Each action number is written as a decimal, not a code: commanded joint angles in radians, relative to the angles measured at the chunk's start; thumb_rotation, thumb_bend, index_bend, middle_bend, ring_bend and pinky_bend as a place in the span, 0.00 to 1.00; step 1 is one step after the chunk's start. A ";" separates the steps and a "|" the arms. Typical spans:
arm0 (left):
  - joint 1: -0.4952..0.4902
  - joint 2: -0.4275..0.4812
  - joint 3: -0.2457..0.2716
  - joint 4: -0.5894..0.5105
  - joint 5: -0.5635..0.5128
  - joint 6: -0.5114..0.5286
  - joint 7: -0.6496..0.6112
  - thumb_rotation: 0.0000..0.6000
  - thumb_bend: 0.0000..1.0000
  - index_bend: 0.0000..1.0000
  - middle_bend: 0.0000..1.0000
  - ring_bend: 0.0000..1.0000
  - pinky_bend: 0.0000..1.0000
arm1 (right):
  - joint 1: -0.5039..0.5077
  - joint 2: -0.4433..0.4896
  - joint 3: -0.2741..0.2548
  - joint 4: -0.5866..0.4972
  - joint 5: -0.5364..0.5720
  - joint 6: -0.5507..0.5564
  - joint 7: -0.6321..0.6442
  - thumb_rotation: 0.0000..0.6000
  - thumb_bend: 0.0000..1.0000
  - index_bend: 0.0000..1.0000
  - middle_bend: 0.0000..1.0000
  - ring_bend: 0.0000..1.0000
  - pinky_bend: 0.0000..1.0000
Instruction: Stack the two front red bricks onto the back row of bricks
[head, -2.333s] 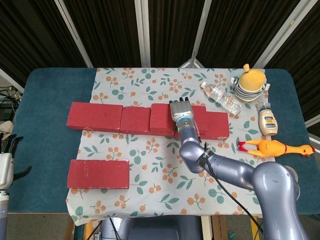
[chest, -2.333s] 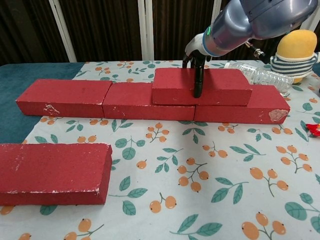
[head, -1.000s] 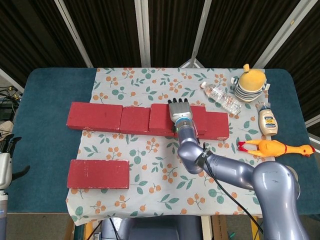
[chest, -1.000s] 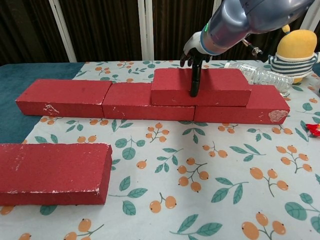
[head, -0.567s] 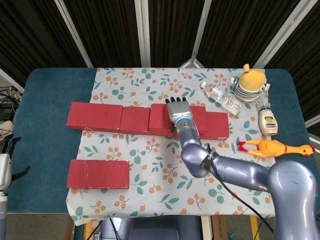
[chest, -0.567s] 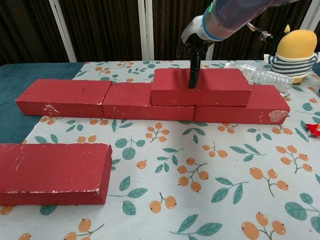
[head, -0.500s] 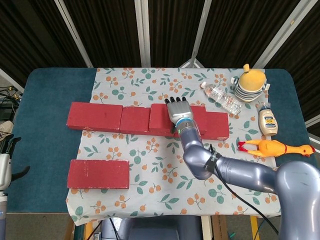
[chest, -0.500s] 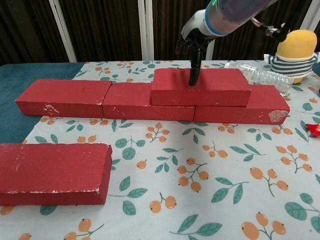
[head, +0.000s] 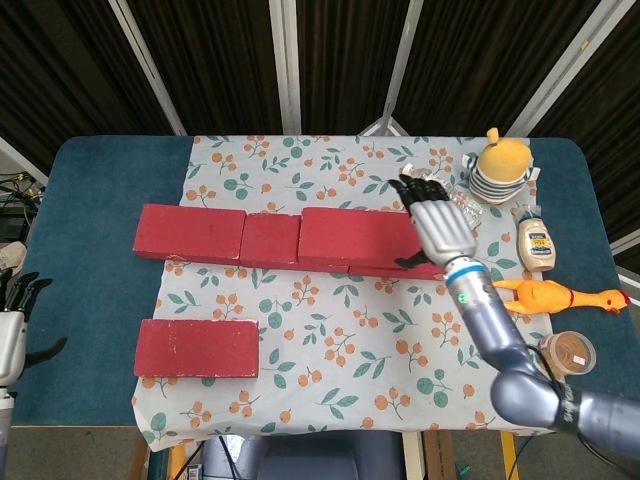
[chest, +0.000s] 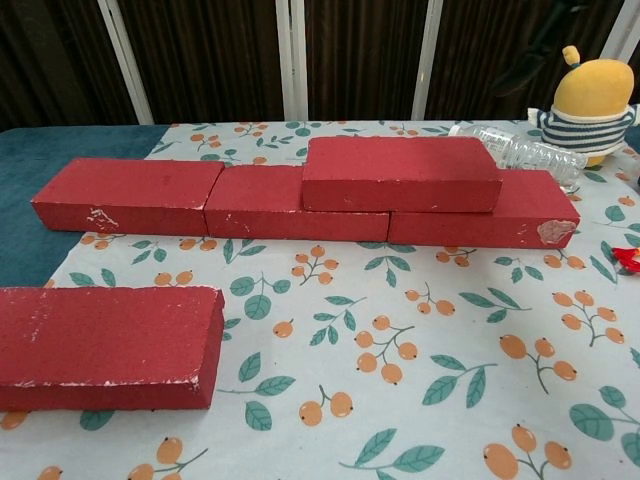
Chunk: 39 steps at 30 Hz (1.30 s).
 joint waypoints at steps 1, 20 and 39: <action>0.004 0.002 0.002 -0.001 0.006 0.006 -0.006 1.00 0.00 0.21 0.14 0.01 0.07 | -0.303 0.118 -0.069 -0.045 -0.373 0.126 0.307 1.00 0.06 0.00 0.00 0.00 0.00; -0.018 -0.043 0.015 -0.011 0.070 -0.011 -0.059 1.00 0.00 0.07 0.00 0.00 0.11 | -0.668 -0.013 -0.384 0.149 -0.777 0.472 0.430 1.00 0.06 0.00 0.00 0.00 0.00; -0.175 0.024 0.038 -0.307 -0.112 -0.324 0.298 1.00 0.00 0.00 0.00 0.00 0.00 | -0.709 -0.071 -0.378 0.247 -0.754 0.514 0.482 1.00 0.06 0.00 0.00 0.00 0.00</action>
